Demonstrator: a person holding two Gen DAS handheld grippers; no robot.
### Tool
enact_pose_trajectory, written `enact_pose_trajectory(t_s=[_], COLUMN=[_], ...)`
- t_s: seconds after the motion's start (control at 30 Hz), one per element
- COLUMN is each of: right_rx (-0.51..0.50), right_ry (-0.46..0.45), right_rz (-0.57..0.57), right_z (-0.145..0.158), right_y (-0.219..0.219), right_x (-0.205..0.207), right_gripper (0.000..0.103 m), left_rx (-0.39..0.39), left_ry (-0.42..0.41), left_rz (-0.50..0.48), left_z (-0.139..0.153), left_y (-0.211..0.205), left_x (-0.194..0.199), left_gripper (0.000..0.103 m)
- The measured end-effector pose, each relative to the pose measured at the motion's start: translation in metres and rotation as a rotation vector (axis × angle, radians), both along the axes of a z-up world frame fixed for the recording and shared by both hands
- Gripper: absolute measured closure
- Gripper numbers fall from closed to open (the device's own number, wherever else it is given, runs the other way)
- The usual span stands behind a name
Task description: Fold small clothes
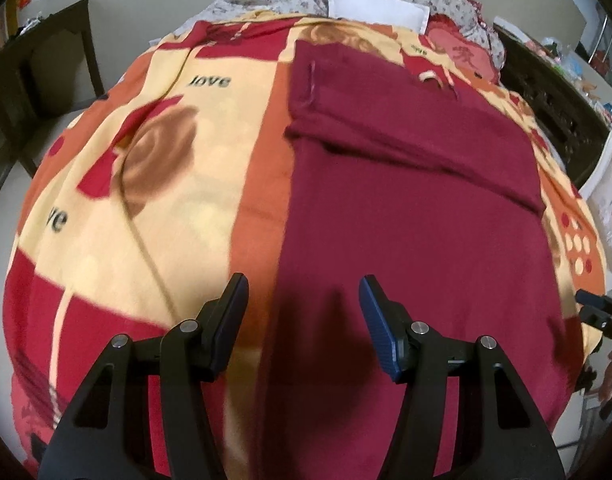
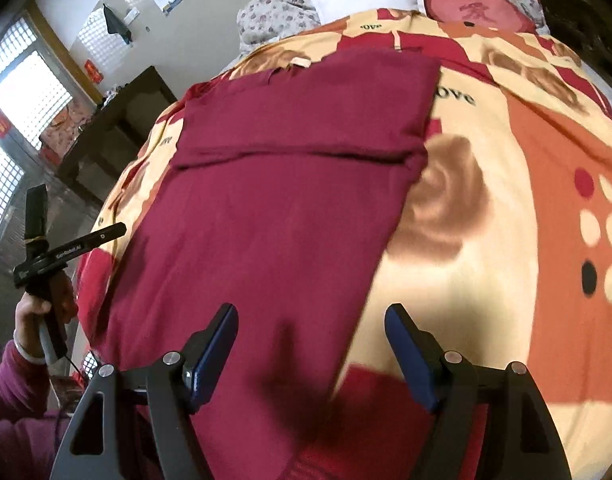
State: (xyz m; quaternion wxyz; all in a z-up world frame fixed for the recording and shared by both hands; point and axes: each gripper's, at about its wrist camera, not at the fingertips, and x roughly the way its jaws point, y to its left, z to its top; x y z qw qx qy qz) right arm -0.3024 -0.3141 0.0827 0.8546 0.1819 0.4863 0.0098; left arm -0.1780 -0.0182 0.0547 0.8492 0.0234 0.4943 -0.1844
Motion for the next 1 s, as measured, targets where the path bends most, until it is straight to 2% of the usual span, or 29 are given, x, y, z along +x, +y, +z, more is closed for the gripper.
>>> enact_pose_trajectory(t_s=[0.27,0.7,1.0], right_rx=[0.023,0.152,0.265], right_ry=[0.032,0.113,0.100], right_rz=[0.005,0.101,0.130], right_z=[-0.008,-0.027,-0.040], right_y=[0.016,0.055,0.072], right_x=[-0.015,-0.061,-0.053], right_gripper=[0.029,0.029,0.029], left_rx=[0.006,-0.027,-0.038], left_ry=[0.043,0.145,0.175], left_rz=[-0.011,-0.108,-0.123], left_z=[-0.010,-0.027,-0.032], left_y=[0.013,0.037,0.040], left_x=[-0.024,-0.067,-0.072], left_gripper=[0.045,0.046,0.045])
